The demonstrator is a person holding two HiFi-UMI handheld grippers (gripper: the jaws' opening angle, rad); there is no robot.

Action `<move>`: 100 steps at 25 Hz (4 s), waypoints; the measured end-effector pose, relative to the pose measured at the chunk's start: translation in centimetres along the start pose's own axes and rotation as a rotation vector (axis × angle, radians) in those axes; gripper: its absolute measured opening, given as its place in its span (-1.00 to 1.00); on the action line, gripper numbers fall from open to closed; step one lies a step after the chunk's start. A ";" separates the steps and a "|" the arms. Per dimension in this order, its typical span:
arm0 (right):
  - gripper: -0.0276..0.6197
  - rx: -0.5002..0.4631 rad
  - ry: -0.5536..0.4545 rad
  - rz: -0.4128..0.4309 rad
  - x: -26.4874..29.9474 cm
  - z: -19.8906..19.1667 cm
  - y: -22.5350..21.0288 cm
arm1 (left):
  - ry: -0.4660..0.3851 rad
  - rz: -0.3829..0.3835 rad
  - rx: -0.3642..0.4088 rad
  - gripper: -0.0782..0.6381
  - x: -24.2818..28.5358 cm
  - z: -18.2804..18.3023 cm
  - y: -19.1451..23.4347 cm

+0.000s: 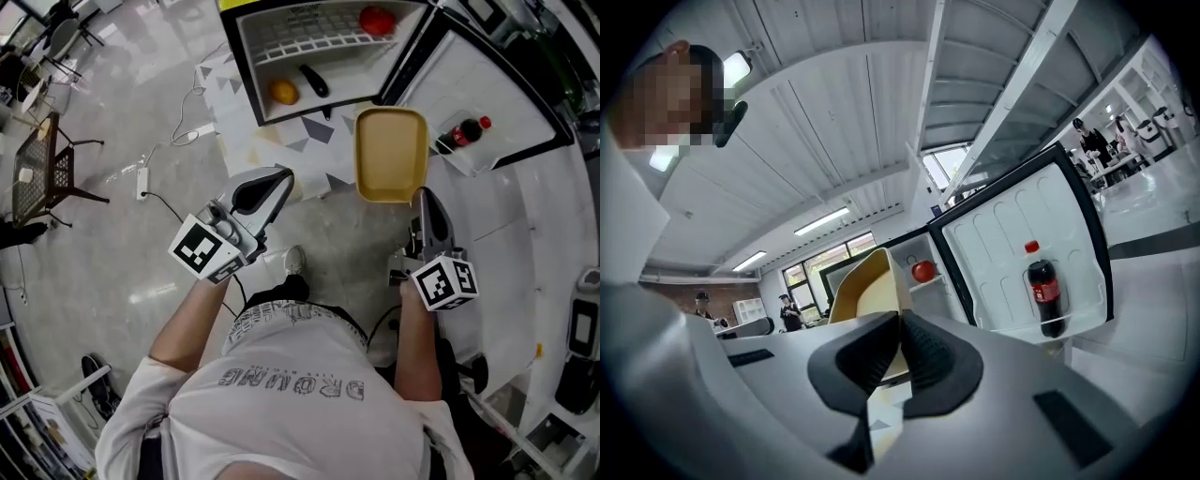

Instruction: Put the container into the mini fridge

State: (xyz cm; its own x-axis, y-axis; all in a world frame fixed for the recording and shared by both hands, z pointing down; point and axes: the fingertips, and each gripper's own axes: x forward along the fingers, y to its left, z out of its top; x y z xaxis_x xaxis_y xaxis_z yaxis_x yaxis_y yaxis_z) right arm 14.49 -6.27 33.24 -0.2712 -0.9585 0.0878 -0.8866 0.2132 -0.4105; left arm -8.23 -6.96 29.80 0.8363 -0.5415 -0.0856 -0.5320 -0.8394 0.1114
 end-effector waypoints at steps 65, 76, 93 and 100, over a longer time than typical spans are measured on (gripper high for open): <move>-0.88 0.097 0.178 -0.134 35.3 -12.7 -15.5 | 0.241 0.180 -0.031 -0.77 16.0 -16.7 16.1; -0.88 0.100 0.198 -0.144 37.9 -13.8 -16.8 | 0.232 0.181 -0.038 -0.77 16.3 -17.3 16.7; -0.85 0.129 0.226 -0.170 38.9 -14.8 -16.9 | 0.217 0.196 -0.049 -0.77 16.7 -17.2 17.6; -0.81 0.131 0.229 -0.164 39.1 -14.6 -17.0 | 0.209 0.188 -0.049 -0.77 16.8 -16.9 17.5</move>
State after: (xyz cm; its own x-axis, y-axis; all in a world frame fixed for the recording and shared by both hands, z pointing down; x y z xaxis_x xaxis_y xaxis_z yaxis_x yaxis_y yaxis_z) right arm 13.51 -44.60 56.87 -0.2188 -0.9072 0.3592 -0.8737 0.0182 -0.4861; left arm -1.23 -29.99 47.09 0.7351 -0.6620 0.1462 -0.6779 -0.7188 0.1542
